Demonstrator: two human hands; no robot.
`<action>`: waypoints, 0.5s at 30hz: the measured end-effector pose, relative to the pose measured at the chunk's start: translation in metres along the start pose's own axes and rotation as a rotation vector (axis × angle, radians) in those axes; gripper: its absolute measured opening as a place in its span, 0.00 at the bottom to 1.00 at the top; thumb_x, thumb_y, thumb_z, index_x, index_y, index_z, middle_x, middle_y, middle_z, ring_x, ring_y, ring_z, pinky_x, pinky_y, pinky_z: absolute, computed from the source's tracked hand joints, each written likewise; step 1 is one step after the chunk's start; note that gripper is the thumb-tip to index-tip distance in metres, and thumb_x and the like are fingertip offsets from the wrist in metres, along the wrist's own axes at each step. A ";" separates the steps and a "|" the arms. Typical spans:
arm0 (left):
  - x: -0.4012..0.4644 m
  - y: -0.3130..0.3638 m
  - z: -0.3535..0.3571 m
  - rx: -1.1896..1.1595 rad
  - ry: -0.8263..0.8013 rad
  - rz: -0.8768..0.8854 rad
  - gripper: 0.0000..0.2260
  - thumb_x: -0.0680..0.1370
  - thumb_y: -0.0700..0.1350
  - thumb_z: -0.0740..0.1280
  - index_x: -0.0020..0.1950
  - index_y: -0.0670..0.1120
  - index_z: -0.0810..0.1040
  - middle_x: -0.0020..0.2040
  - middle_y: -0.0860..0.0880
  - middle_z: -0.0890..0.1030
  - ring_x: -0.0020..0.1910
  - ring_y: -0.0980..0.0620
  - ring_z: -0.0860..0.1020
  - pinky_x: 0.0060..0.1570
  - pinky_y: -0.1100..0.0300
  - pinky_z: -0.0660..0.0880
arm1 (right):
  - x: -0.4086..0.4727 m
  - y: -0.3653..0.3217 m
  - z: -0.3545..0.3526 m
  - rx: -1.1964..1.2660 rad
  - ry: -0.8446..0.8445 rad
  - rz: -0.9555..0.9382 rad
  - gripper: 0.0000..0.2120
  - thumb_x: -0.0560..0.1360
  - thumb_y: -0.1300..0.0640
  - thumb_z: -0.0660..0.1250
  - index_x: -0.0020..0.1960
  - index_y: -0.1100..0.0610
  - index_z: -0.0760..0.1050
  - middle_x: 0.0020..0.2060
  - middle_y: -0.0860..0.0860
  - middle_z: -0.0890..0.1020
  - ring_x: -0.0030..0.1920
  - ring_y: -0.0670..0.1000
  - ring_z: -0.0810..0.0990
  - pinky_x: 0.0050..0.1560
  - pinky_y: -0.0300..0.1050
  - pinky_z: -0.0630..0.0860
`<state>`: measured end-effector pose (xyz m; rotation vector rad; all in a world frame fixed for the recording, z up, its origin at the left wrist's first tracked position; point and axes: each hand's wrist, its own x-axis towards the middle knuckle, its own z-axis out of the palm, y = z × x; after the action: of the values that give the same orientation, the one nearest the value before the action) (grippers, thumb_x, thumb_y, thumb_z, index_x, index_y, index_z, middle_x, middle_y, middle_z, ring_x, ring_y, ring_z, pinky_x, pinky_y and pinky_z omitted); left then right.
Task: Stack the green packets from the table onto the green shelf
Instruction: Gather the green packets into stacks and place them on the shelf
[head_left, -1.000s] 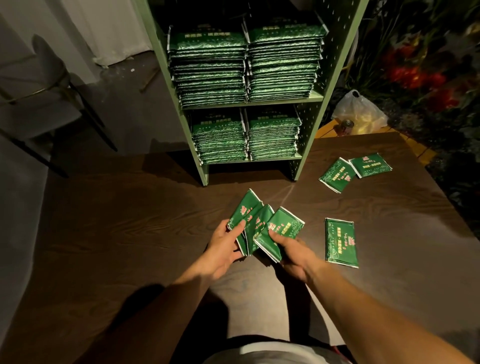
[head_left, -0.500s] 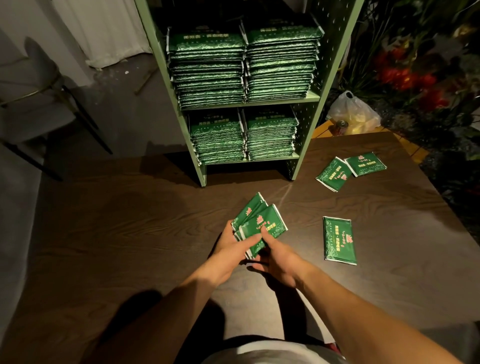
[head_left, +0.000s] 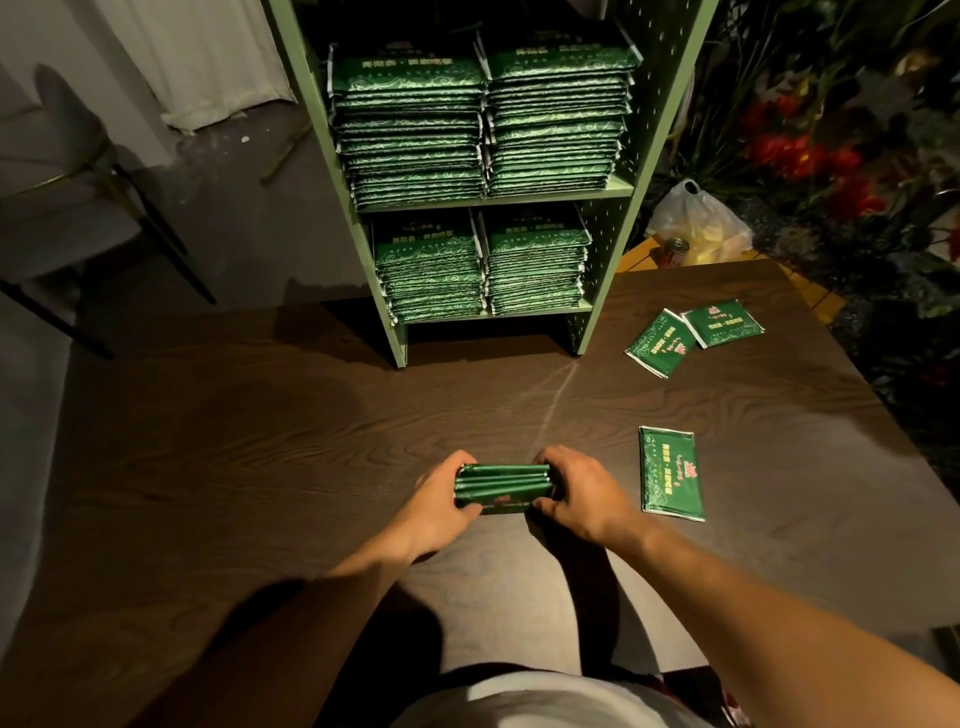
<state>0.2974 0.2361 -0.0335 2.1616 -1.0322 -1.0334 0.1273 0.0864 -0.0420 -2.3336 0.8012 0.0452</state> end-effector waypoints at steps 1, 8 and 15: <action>0.000 -0.005 0.000 0.107 0.008 -0.017 0.21 0.73 0.43 0.77 0.59 0.56 0.72 0.54 0.57 0.75 0.57 0.55 0.75 0.58 0.58 0.74 | -0.002 0.002 0.002 -0.019 -0.025 -0.005 0.16 0.70 0.54 0.75 0.54 0.51 0.74 0.50 0.46 0.76 0.53 0.51 0.78 0.53 0.44 0.74; 0.002 -0.009 -0.008 0.106 -0.012 -0.209 0.27 0.70 0.47 0.81 0.63 0.55 0.70 0.54 0.52 0.74 0.55 0.53 0.74 0.56 0.56 0.73 | 0.001 -0.005 0.006 -0.051 -0.112 -0.024 0.17 0.74 0.54 0.72 0.61 0.54 0.73 0.57 0.50 0.73 0.55 0.52 0.77 0.59 0.47 0.75; 0.011 -0.008 -0.009 0.080 -0.025 -0.102 0.17 0.70 0.41 0.79 0.49 0.57 0.77 0.51 0.52 0.83 0.51 0.54 0.82 0.59 0.53 0.80 | 0.009 -0.010 -0.005 -0.039 -0.139 0.002 0.16 0.73 0.57 0.73 0.59 0.57 0.75 0.56 0.55 0.79 0.58 0.55 0.78 0.56 0.41 0.71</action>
<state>0.3127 0.2328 -0.0391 2.2920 -0.9988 -1.0853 0.1394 0.0838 -0.0344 -2.3367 0.7391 0.2230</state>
